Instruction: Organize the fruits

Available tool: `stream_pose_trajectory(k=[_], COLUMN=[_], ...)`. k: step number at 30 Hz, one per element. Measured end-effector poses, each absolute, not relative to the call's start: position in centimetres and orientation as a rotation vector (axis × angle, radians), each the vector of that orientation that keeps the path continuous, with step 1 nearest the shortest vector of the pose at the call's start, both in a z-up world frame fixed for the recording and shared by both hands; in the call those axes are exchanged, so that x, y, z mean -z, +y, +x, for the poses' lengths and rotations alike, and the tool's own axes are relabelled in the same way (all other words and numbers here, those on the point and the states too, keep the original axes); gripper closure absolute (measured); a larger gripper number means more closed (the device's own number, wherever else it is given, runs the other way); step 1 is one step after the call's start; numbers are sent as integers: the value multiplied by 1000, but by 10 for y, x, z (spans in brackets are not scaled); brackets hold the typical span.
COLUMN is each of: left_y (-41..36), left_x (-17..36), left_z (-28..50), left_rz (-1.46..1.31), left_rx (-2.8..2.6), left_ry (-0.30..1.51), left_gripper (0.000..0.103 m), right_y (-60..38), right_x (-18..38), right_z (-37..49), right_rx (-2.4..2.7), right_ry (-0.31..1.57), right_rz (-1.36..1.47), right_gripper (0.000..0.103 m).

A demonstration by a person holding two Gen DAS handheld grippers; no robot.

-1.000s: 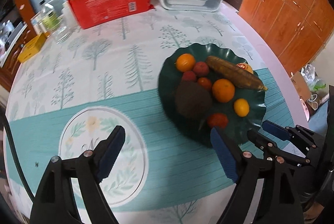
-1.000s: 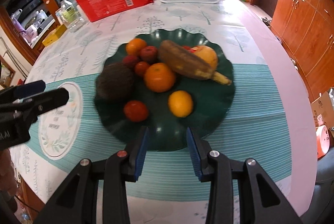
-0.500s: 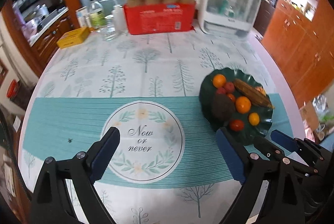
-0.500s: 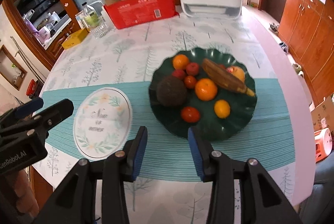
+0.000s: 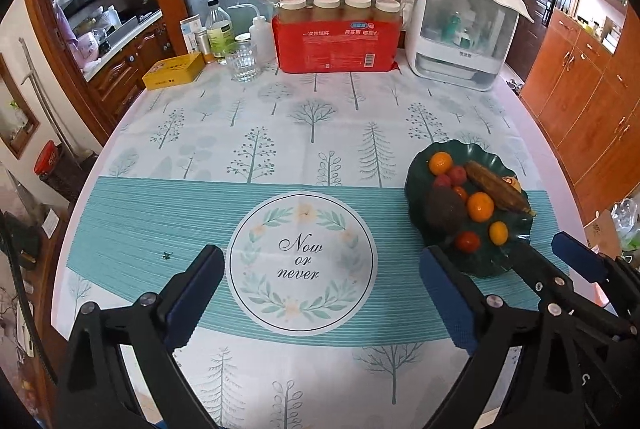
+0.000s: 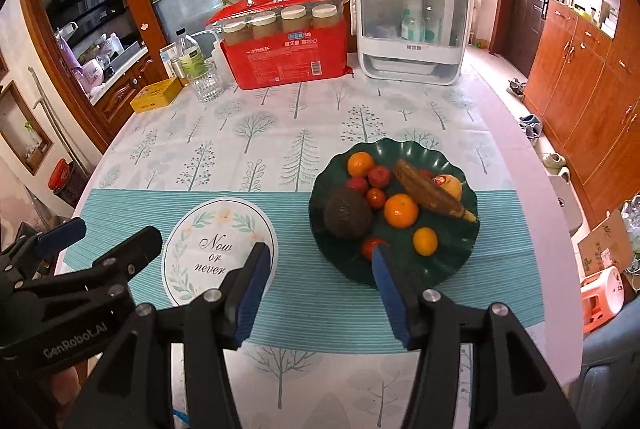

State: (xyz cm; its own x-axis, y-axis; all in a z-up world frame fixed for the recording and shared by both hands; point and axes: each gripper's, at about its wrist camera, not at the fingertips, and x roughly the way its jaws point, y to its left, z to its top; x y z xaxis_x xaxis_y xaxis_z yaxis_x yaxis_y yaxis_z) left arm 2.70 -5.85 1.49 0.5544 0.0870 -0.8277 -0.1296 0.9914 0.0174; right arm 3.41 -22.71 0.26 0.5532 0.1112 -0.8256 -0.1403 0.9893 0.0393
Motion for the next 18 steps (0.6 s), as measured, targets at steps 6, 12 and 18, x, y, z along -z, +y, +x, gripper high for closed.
stream_pose_trajectory(k=[6,12,18], left_y=[-57,-55,-51], left_x=[-18,-20,-19], left_z=[23,20,20], left_rz=[-44,-43,-52], left_rx=[-134,-135,-128], left_ry=[968,967,976], left_gripper=[6,6,6], right_y=[-223,-218,-218], right_x=[-7,-11,-11], right_z=[30,28,27], right_rx=[-135,-121,-116], right_ry=[957,942,945], right_rz=[-37,-47,-50], right_gripper=[49,49,49])
